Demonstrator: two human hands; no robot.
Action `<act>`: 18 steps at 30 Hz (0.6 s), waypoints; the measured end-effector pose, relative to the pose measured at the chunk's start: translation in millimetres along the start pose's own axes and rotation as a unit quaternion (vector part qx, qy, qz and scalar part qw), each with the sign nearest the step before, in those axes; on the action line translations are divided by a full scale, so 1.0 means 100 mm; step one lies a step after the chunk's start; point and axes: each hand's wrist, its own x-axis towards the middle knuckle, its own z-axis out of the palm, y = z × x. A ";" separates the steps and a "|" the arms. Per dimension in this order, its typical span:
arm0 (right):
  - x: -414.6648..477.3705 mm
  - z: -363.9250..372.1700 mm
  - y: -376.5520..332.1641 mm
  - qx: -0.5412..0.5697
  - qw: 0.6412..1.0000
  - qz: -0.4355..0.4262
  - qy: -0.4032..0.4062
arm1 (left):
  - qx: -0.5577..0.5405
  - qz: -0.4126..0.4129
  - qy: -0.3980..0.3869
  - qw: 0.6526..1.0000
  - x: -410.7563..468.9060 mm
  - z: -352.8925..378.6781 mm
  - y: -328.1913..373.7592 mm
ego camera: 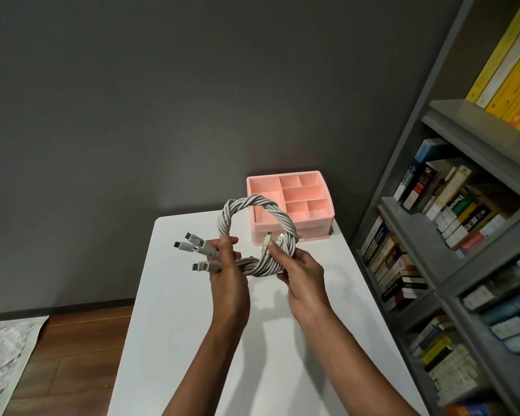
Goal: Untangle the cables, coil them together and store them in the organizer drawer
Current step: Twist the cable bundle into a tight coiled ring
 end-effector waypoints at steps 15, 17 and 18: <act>-0.02 0.16 0.02 0.083 0.995 0.054 0.009 | 0.058 0.114 -0.073 0.989 -0.22 -0.02 0.04; -0.04 0.15 0.03 0.020 0.999 -0.017 0.018 | 0.058 0.114 -0.068 0.990 -0.22 -0.02 0.07; -0.05 0.15 0.03 -0.015 0.998 -0.055 0.017 | 0.054 0.110 -0.060 0.991 -0.21 -0.01 0.08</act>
